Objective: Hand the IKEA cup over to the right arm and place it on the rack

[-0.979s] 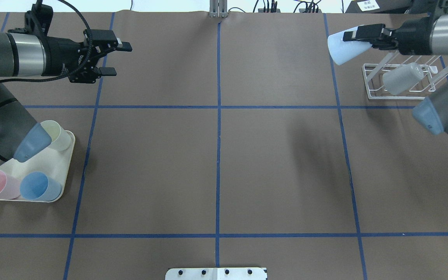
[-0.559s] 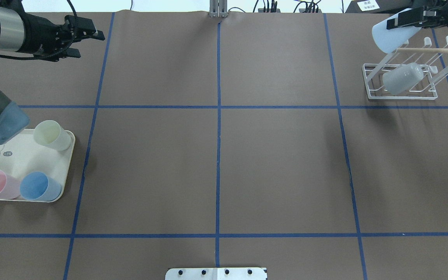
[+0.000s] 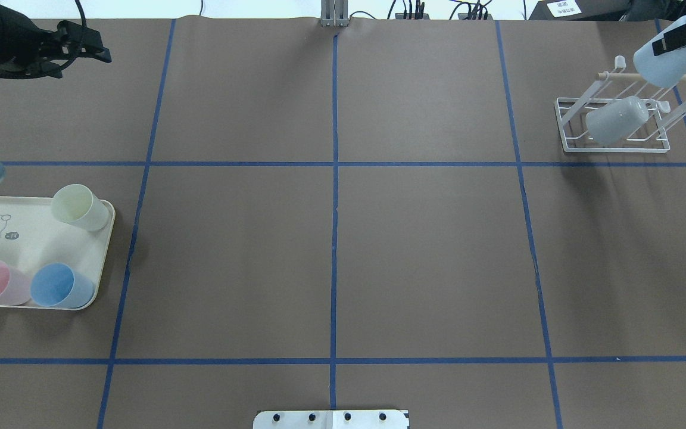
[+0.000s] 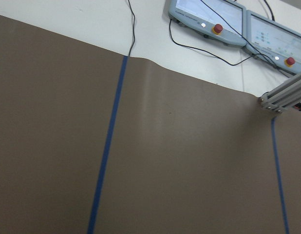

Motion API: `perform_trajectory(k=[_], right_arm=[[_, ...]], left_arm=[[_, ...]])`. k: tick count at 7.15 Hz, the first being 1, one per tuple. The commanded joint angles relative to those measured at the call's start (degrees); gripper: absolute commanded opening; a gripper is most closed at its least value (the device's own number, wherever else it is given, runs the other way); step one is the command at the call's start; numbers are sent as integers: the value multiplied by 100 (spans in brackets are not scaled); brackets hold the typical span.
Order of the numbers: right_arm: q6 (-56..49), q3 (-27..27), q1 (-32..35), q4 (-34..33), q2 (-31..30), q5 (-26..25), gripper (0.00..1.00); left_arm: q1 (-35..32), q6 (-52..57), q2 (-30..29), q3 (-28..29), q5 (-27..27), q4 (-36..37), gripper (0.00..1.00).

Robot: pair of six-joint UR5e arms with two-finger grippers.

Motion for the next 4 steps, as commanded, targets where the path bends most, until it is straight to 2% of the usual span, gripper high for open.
perform_trajectory(k=[1, 4], right_arm=[[-362, -61, -224, -430, -6, -570, 6], [-362, -325, -427, -396, 64, -658, 6]], left_arm=[[3, 31, 86, -60, 14, 42, 100], [20, 13, 112, -60, 14, 42, 100]])
